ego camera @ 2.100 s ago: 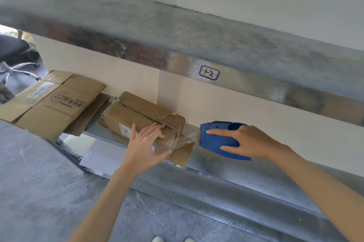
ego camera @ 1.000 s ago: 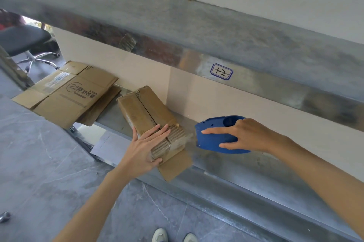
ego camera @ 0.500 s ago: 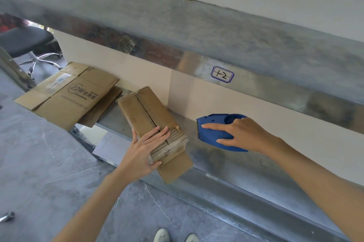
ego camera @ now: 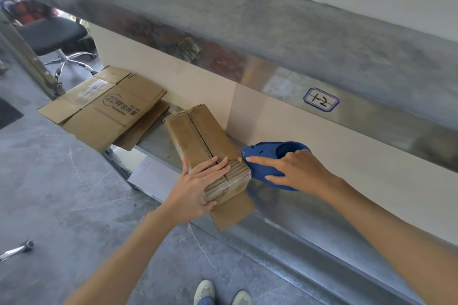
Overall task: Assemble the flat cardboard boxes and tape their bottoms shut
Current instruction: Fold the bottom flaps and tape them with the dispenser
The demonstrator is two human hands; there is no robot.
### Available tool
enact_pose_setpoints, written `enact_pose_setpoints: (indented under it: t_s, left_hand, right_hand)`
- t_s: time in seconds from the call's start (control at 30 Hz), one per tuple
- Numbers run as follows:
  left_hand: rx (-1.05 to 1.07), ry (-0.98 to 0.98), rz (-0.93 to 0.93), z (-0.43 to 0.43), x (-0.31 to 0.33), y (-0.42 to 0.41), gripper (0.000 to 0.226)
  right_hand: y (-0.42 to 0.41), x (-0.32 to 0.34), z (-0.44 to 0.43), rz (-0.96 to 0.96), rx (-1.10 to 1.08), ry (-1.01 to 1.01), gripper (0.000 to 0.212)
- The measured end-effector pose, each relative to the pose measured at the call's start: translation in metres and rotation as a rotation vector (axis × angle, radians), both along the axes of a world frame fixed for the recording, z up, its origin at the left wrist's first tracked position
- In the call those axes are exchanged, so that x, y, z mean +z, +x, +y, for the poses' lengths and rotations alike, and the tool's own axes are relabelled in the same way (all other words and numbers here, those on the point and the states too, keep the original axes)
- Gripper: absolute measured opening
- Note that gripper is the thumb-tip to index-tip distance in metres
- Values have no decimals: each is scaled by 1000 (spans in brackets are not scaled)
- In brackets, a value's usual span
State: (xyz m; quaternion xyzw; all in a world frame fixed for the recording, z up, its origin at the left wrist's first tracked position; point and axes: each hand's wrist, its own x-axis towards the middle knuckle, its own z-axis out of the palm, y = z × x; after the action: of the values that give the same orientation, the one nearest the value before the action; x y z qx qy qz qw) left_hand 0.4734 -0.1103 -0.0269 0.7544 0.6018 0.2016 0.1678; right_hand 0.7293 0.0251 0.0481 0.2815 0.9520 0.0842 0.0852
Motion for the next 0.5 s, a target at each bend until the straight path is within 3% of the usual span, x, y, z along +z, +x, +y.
enact_pose_setpoints:
  t_s: [0.23,0.37,0.5]
  left_hand:
    - [-8,26,-15,2,-5,-3,97]
    - [-9,35,-22,1,-3,-2,97]
    - [14,38,-32,2,-1,-2,94]
  right_hand:
    - [-11,-15,-15,50,-82,-14,62]
    - [-37,-27,-2,83,-156,-40,75]
    - [-17,-41,4,306,-376,-223,82]
